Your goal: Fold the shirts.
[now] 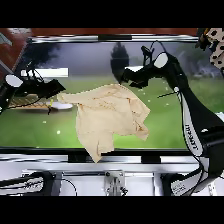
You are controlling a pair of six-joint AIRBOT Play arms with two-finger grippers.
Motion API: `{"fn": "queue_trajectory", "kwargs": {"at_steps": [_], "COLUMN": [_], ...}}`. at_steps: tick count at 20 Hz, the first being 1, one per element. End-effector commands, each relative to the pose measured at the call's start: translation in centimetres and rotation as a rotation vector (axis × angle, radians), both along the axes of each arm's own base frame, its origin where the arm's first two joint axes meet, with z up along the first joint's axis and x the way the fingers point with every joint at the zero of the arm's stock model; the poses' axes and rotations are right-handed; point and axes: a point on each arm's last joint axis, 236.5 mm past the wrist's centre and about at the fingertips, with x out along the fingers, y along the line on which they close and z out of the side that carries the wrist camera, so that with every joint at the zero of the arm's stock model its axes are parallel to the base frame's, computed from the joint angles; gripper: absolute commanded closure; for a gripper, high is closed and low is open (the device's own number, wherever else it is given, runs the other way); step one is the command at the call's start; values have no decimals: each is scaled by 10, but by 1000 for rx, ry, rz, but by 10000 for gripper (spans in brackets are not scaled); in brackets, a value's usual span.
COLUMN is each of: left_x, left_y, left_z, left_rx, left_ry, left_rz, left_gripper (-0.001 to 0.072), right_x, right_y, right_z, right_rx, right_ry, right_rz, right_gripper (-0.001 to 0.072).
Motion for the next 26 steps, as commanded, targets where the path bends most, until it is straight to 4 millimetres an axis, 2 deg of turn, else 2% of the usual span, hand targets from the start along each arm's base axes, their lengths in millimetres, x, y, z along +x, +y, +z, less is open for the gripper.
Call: {"fn": "queue_trajectory", "kwargs": {"at_steps": [1, 3, 4, 6, 8, 9, 11, 14, 17, 20, 21, 22, 23, 24, 25, 26], "left_x": [-39, -83, -111, -155, -181, -187, -196, -205, -199, -183, -178, -174, -172, -171, -168, -165], "left_y": [11, 19, 20, 8, -11, -23, -42, -63, -73, -77, -80, -84, -87, -89, -90, -91], "left_z": [-2, -6, -15, -39, -64, -74, -92, -112, -129, -135, -136, -136, -136, -136, -134, -130], "left_rx": [-61, -83, -94, -127, -175, -206, -240, -209, -180, -169, -175, -181, -181, -180, -178, -177], "left_ry": [192, 329, 419, 512, 519, 512, 519, 553, 558, 528, 517, 505, 504, 503, 493, 478], "left_rz": [-67, -162, -194, -246, -247, -228, -227, -275, -255, -213, -198, -190, -195, -203, -213, -221], "left_gripper": [191, 336, 335, 299, 278, 191, 179, 179, 180, 203, 250, 263, 340, 506, 643, 676], "right_x": [-35, -69, -87, -125, -163, -178, -205, -231, -236, -236, -236, -238, -244, -251, -259, -265], "right_y": [-60, -132, -159, -182, -187, -185, -181, -182, -181, -178, -179, -178, -177, -175, -174, -171], "right_z": [17, 16, 12, -3, -24, -34, -49, -64, -69, -68, -70, -74, -81, -88, -98, -107], "right_rx": [-98, -295, -349, -336, -261, -217, -146, -113, -108, -96, -97, -96, -93, -90, -87, -76], "right_ry": [83, 178, 223, 290, 339, 352, 375, 417, 432, 434, 435, 443, 461, 487, 511, 528], "right_rz": [71, 37, 17, -21, -58, -73, -101, -118, -118, -114, -117, -120, -123, -123, -128, -142], "right_gripper": [50, 51, 51, 51, 51, 51, 51, 51, 51, 51, 50, 50, 50, 50, 50, 50]}}
